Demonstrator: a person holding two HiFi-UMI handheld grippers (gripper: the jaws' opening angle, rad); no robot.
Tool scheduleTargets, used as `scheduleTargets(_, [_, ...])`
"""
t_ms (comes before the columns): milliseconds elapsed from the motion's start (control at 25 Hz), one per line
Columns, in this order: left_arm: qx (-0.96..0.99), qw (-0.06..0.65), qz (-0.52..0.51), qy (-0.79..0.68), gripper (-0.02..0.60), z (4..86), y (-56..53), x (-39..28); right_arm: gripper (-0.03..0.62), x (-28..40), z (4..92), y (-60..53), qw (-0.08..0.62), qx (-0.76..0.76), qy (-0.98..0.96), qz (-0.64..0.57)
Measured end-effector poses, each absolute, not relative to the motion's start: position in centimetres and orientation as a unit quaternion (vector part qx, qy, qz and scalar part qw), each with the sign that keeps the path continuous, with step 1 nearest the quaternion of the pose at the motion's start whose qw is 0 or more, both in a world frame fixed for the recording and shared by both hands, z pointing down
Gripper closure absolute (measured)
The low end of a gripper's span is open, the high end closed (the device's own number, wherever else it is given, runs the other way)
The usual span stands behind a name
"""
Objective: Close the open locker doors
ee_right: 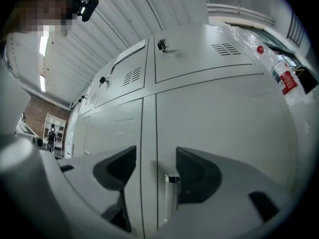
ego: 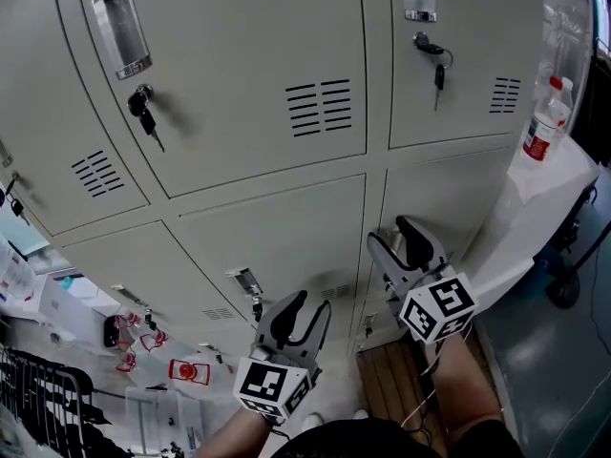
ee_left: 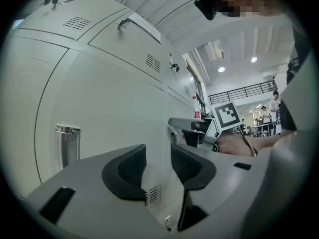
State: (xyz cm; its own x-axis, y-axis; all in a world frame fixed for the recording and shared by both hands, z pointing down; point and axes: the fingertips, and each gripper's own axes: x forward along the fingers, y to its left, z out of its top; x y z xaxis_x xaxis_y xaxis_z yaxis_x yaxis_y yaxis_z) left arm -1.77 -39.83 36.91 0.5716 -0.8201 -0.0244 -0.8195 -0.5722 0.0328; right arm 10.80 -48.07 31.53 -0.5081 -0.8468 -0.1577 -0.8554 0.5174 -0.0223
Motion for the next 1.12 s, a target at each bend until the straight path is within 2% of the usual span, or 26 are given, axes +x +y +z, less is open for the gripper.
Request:
scheduleTargets(920, [0.931, 0.022, -0.021, -0.364, 0.434, 37.4, -37.5, -0.7, 0.363, 11.9, 32.6, -41.2, 0.064, -0.545, 0.836, 0.017])
scheduleTargets(1040, [0.941, 0.028, -0.021, -0.336, 0.442, 37.6, -36.6, -0.3, 0.416, 12.4, 33.0, -39.0, 0.045, -0.575, 0.816, 0.028])
scheduleTargets(1120, [0.948, 0.03, -0.02, -0.317, 0.454, 37.7, -35.9, -0.1, 0.521, 12.9, 33.3, -37.4, 0.037, -0.599, 0.799, 0.031])
